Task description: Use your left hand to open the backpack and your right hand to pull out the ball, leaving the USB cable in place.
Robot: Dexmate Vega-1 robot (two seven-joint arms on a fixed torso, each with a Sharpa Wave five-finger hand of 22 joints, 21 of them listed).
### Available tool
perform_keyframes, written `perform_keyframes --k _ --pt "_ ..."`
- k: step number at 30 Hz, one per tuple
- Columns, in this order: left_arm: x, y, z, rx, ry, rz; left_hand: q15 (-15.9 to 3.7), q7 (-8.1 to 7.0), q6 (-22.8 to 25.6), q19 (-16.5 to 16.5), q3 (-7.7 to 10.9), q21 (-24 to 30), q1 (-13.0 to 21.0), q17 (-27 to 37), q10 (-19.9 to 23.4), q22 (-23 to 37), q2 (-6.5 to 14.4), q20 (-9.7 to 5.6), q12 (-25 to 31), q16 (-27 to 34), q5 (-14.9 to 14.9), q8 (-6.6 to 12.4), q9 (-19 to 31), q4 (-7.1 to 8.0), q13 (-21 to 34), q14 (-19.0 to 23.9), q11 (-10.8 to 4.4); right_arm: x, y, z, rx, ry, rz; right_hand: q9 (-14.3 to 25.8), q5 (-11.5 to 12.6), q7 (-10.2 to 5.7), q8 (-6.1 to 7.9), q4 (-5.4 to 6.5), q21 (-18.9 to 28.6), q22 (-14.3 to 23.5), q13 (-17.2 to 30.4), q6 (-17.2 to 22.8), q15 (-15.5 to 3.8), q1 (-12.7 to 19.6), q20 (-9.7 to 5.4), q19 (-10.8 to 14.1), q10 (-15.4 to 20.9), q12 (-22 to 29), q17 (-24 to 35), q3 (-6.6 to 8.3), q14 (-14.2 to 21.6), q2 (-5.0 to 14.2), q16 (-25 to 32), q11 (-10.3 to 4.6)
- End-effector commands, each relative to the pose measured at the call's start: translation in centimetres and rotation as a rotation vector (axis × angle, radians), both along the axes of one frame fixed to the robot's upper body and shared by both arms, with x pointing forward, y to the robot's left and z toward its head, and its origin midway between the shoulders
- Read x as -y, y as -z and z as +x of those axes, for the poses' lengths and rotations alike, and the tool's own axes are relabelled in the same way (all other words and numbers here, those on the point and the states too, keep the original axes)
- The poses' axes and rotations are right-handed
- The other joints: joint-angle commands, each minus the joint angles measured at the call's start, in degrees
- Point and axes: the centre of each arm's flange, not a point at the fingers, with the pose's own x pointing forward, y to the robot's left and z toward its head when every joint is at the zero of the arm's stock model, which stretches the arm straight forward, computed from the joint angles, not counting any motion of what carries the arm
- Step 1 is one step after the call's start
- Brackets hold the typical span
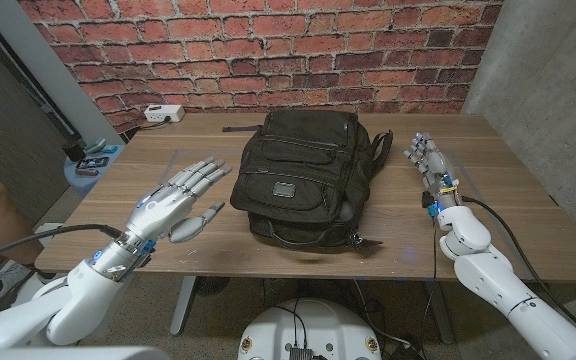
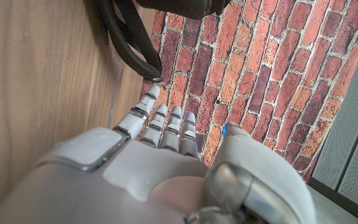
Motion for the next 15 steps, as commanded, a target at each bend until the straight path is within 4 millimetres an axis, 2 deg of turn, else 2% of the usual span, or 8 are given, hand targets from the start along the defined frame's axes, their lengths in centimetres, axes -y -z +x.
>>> perform_keyframes --k 1,5,15 --pt "0.35 0.55 0.19 0.096 -0.073 0.062 0.36 -0.29 -0.55 -0.64 0.28 -0.43 -10.3 0.28 -0.45 0.21 -11.93 -0.43 -0.07 -0.21 0.18 -0.14 0.29 0.09 0.39 -1.11 -0.18 0.26 0.28 -0.23 0.016 0.014 0.015 0.12 0.0 0.33 -0.24 -0.04 -0.22 0.18 0.09 -0.14 -0.47 0.34 -2.16 0.54 0.05 0.11 0.02 0.52 0.3 -0.27 0.29 0.28" --pt "0.4 0.9 0.4 0.126 -0.103 0.081 0.45 -0.54 -0.01 -1.42 0.27 -0.73 -9.33 0.3 -0.07 0.22 -12.28 -0.61 0.21 -0.06 0.21 0.21 0.33 0.15 0.57 -0.89 -0.23 0.18 0.56 -0.1 0.019 0.012 0.023 0.11 -0.08 0.31 -0.23 -0.06 -0.23 0.18 0.09 -0.19 -0.43 0.32 -2.1 0.53 0.02 0.1 0.02 0.59 0.32 -0.29 0.31 0.35" --pt "0.78 1.43 1.14 0.127 -0.15 0.127 0.54 0.32 1.9 -1.81 -0.14 -0.72 -6.94 0.4 1.26 0.29 -13.6 -0.04 1.18 0.36 0.15 1.21 0.51 0.34 1.32 0.12 -0.72 0.21 0.8 -0.35 0.026 0.012 0.038 0.1 -0.26 0.37 -0.2 -0.14 -0.25 0.18 0.1 -0.26 -0.41 0.28 -2.12 0.55 0.05 0.12 0.01 0.76 0.34 -0.34 0.33 0.41"
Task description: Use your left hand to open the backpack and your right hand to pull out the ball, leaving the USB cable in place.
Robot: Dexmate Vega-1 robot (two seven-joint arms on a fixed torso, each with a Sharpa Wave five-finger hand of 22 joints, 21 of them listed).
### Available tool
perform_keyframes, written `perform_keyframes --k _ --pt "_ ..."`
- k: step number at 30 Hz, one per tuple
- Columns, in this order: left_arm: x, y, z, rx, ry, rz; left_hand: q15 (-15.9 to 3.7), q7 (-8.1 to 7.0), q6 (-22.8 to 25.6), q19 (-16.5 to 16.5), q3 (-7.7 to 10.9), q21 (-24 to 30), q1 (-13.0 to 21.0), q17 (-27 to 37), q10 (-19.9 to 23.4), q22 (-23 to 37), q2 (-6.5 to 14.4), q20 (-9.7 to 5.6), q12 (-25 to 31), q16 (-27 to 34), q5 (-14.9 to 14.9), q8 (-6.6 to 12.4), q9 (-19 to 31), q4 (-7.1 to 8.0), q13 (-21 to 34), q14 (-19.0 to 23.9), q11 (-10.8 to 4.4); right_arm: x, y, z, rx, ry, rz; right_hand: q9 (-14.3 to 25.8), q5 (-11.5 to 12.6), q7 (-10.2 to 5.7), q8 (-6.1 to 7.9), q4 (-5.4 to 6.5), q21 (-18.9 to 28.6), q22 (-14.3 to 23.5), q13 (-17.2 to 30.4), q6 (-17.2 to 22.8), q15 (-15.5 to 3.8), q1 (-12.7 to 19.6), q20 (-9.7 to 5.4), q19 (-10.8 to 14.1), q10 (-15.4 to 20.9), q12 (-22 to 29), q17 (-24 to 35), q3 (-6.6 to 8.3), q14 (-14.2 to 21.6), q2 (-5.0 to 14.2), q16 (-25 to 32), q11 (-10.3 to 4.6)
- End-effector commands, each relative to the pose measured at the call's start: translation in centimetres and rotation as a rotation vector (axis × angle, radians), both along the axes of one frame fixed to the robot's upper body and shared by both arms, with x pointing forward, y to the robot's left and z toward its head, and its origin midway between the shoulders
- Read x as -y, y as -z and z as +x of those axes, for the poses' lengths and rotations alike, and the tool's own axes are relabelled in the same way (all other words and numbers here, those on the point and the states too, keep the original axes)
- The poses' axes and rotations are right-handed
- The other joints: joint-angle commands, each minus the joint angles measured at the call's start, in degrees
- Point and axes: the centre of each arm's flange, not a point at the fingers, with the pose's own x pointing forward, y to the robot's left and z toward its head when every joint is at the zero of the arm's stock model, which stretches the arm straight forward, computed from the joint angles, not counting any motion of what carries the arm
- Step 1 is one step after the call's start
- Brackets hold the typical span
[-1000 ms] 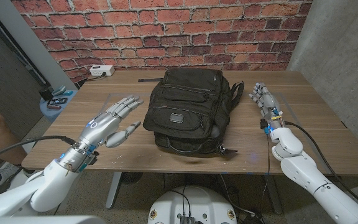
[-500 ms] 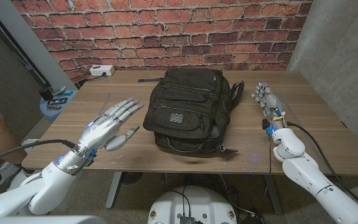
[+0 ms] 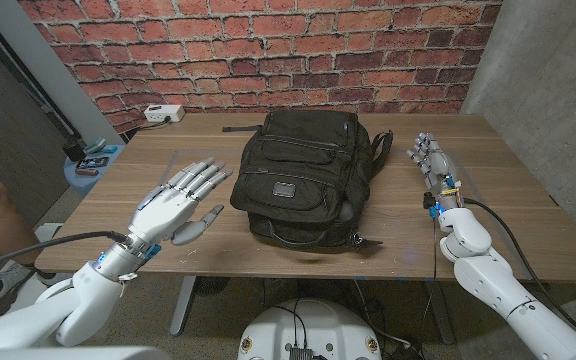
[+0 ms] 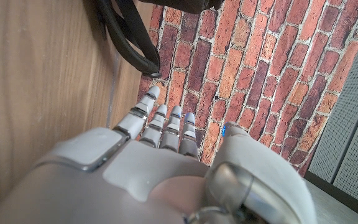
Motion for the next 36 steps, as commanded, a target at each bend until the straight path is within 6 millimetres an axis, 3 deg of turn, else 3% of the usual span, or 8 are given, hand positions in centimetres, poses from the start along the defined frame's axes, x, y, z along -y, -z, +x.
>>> perform_keyframes --k 1,11,22,36 --pt "0.4 0.7 0.7 0.037 -0.068 0.064 0.13 -0.12 0.82 -0.36 -0.18 0.16 -9.55 0.12 0.37 0.3 -10.86 0.17 0.35 0.36 0.14 0.53 0.26 0.36 0.38 0.4 -0.4 0.1 0.4 -0.2 0.008 0.003 0.019 0.09 -0.27 0.12 -0.21 -0.06 -0.18 0.18 0.1 -0.06 -0.42 0.28 -2.14 0.54 0.04 0.12 0.01 0.37 0.34 -0.34 0.33 0.39" --pt "1.2 0.9 1.2 0.071 -0.084 0.099 0.23 0.17 1.44 -0.2 -0.32 0.31 -8.0 0.19 0.96 0.34 -11.26 0.58 0.96 0.66 0.15 0.88 0.48 0.43 0.97 1.34 -0.44 0.5 1.1 -0.4 0.017 0.001 0.041 0.08 -0.44 0.15 -0.17 -0.14 -0.19 0.18 0.11 -0.1 -0.4 0.24 -2.14 0.57 0.09 0.15 0.0 0.53 0.32 -0.38 0.33 0.34" --pt "1.7 1.2 1.3 0.164 -0.082 0.095 0.06 -0.62 3.27 1.11 -0.16 0.83 -4.28 0.35 2.12 0.39 -11.34 1.01 2.56 1.15 0.34 1.95 1.22 0.43 2.4 3.79 -0.5 0.8 1.6 -0.3 0.026 -0.007 0.062 0.07 -0.57 0.11 -0.14 -0.17 -0.19 0.18 0.12 -0.12 -0.42 0.17 -2.1 0.59 0.04 0.14 0.01 0.65 0.35 -0.41 0.36 0.3" --pt "1.3 2.0 1.9 0.17 -0.105 0.087 0.02 2.08 1.88 2.09 -0.21 1.1 0.27 0.64 2.27 0.47 -10.86 0.73 4.96 1.06 0.68 2.1 2.51 0.53 4.99 5.5 0.11 1.0 1.8 0.1 0.036 -0.017 0.08 0.06 -0.74 0.1 -0.09 -0.26 -0.21 0.19 0.12 -0.13 -0.48 0.11 -2.07 0.6 0.05 0.15 0.0 0.86 0.37 -0.43 0.38 0.28"
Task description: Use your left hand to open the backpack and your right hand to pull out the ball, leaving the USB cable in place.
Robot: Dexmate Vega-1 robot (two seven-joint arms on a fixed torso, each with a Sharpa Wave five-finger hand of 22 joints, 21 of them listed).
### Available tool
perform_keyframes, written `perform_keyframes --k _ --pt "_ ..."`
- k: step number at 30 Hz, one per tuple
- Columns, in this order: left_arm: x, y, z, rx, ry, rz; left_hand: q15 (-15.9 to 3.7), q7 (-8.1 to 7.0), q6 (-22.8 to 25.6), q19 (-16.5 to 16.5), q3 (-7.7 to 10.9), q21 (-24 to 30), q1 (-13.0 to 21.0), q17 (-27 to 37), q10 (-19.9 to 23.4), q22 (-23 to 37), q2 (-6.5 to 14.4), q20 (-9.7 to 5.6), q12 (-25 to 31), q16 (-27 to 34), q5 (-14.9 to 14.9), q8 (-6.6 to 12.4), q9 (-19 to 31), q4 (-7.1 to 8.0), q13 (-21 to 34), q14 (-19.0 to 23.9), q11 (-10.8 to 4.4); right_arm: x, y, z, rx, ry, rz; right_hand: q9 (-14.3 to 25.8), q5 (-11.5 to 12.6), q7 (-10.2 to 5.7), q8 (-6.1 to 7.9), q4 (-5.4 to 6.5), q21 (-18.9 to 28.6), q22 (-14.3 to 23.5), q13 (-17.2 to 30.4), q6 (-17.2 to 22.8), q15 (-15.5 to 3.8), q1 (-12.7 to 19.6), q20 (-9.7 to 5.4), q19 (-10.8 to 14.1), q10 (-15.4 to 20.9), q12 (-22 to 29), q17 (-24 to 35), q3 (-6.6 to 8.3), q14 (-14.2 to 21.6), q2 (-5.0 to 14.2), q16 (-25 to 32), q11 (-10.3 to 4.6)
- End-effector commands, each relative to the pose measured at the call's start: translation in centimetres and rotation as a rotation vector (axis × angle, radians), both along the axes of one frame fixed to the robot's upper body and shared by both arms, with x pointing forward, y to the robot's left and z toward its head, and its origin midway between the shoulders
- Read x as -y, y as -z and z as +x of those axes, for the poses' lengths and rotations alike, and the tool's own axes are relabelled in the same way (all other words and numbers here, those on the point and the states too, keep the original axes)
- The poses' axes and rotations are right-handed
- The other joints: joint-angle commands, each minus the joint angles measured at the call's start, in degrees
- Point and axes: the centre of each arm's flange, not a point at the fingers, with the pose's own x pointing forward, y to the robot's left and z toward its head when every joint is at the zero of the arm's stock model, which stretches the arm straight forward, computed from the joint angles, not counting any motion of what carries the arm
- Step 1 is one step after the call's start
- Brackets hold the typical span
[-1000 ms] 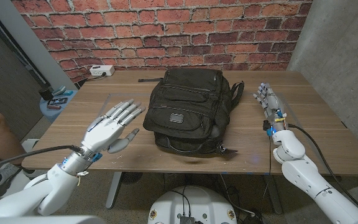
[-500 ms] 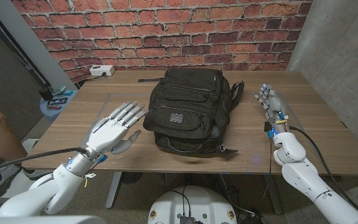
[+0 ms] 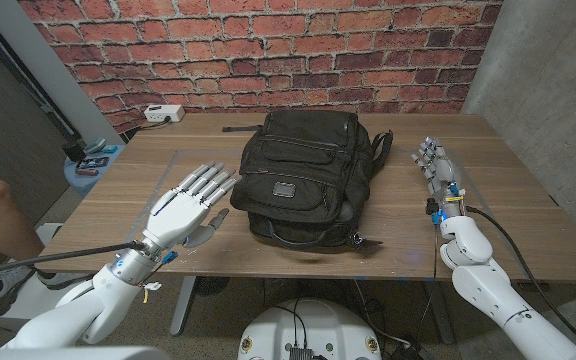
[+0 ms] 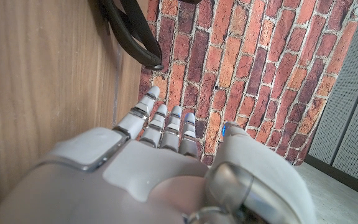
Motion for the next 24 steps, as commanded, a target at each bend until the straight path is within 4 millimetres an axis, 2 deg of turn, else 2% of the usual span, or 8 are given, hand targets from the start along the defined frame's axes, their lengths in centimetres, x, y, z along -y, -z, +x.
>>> perform_keyframes --k 1,8,24 --pt "-0.3 0.7 0.6 0.015 -0.024 -0.003 -0.03 0.7 -0.12 0.63 -0.07 0.22 -4.22 0.19 -0.51 0.19 -5.95 -0.29 0.95 0.14 0.48 0.58 0.55 0.35 1.06 0.47 0.07 0.2 0.0 0.3 0.012 -0.007 0.015 0.06 -0.31 0.1 -0.08 0.05 -0.01 0.19 0.13 -0.13 -0.53 0.11 -2.07 0.6 0.04 0.15 0.0 0.56 0.37 -0.43 0.38 0.3" --pt "-0.6 1.2 1.2 0.021 -0.031 0.007 0.26 1.07 -0.48 0.52 -0.75 0.15 -2.86 0.34 -1.57 0.24 -5.88 -0.07 1.84 -0.06 0.49 0.85 1.21 0.73 2.46 0.49 0.34 0.5 -0.3 0.3 0.011 -0.002 0.01 0.06 -0.4 0.06 -0.06 0.03 -0.01 0.19 0.13 -0.13 -0.49 0.04 -2.08 0.61 0.05 0.16 0.01 0.64 0.39 -0.45 0.4 0.28" --pt "-0.6 1.2 2.6 0.084 -0.007 0.007 0.0 1.94 2.74 1.89 -1.81 0.69 -0.49 0.74 0.34 0.41 -4.65 0.0 4.95 0.69 0.61 3.0 2.53 0.96 5.01 3.15 0.45 0.6 -0.2 0.5 0.005 -0.005 0.011 0.05 -0.54 0.05 -0.01 -0.03 -0.01 0.19 0.14 -0.11 -0.46 -0.06 -2.05 0.65 0.03 0.16 0.01 0.82 0.39 -0.47 0.41 0.29"
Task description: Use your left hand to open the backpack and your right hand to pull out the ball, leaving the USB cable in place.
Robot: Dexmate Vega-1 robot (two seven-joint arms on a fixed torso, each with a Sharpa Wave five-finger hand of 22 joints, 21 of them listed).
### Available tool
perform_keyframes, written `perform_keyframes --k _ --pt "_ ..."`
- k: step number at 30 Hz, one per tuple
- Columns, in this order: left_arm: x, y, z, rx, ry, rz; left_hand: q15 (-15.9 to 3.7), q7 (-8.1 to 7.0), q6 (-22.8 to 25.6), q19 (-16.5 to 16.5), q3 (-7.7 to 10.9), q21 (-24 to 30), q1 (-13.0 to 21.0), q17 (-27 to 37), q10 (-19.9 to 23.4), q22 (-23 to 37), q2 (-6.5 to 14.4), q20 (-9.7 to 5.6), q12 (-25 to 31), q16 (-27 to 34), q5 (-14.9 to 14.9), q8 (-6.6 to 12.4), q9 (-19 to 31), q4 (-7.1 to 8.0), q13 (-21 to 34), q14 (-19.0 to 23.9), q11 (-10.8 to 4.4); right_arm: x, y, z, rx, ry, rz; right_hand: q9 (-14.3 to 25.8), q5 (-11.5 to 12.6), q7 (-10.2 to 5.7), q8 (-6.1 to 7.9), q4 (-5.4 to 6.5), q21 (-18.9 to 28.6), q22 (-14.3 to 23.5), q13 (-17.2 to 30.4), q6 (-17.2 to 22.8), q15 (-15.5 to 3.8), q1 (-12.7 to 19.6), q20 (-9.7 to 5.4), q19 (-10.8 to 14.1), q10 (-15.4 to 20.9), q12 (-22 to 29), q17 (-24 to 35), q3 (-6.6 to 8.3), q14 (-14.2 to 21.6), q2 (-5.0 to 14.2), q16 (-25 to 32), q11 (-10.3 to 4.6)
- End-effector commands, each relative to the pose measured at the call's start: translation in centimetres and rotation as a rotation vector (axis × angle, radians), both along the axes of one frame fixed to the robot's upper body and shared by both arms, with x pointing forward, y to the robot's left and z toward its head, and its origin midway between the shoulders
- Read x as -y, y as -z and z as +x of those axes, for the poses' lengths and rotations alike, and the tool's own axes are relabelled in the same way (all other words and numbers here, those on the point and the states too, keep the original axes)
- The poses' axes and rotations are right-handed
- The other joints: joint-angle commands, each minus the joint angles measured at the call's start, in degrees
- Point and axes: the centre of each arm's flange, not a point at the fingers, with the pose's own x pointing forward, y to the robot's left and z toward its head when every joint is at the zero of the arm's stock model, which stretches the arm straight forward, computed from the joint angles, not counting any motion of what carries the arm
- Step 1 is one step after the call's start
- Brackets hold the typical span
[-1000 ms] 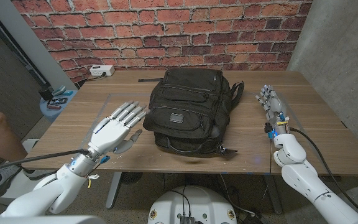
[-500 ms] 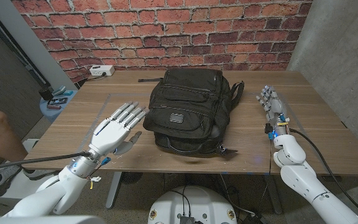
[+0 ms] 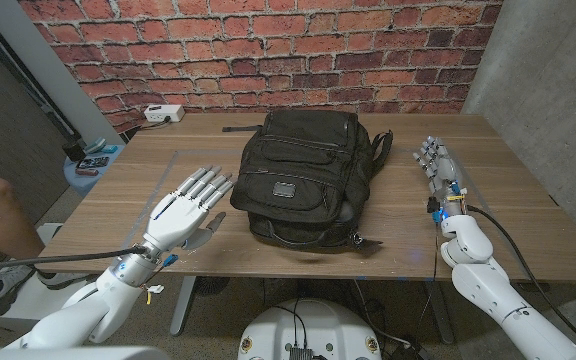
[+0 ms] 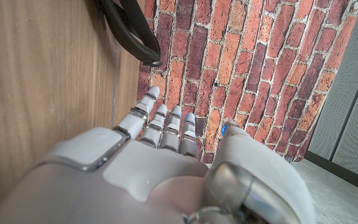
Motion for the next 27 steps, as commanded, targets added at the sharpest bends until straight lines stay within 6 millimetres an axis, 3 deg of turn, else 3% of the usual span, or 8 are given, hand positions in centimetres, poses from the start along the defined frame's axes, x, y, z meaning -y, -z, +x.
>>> perform_keyframes --k 1,22,27 --pt "0.2 0.1 1.1 0.04 0.014 0.003 0.07 0.21 1.02 0.81 -0.56 0.37 -1.94 0.24 0.79 0.16 -2.83 0.09 1.14 0.43 0.63 0.93 0.61 0.08 1.02 0.9 0.0 0.2 0.2 0.1 -0.005 -0.001 0.003 0.05 -0.12 0.08 0.0 -0.12 -0.02 0.05 0.14 -0.09 -0.45 -0.07 -2.05 0.66 0.08 0.18 0.01 0.28 0.4 -0.48 0.41 0.28" --pt "2.0 0.6 3.2 0.08 0.069 -0.052 -0.01 0.32 4.74 1.76 -2.07 0.78 0.81 0.86 2.17 0.38 -1.31 0.27 4.36 0.86 0.66 4.02 2.56 0.14 4.14 2.77 0.07 0.7 0.5 -0.8 -0.004 -0.009 0.009 0.05 -0.3 0.05 0.08 -0.2 -0.02 0.06 0.14 0.03 -0.54 -0.24 -2.03 0.71 0.11 0.2 0.01 0.51 0.49 -0.54 0.45 0.23" --pt "2.2 0.9 3.6 0.076 0.088 -0.071 -0.56 0.0 7.64 2.28 -3.48 1.04 1.96 1.31 3.77 0.49 -0.78 0.23 6.44 1.36 0.5 6.62 4.03 0.37 6.0 4.29 -0.47 0.7 0.4 -1.0 -0.007 -0.008 0.003 0.04 -0.34 0.04 0.08 -0.22 -0.01 0.06 0.15 0.03 -0.48 -0.26 -2.04 0.73 0.11 0.2 0.01 0.57 0.49 -0.54 0.45 0.2"
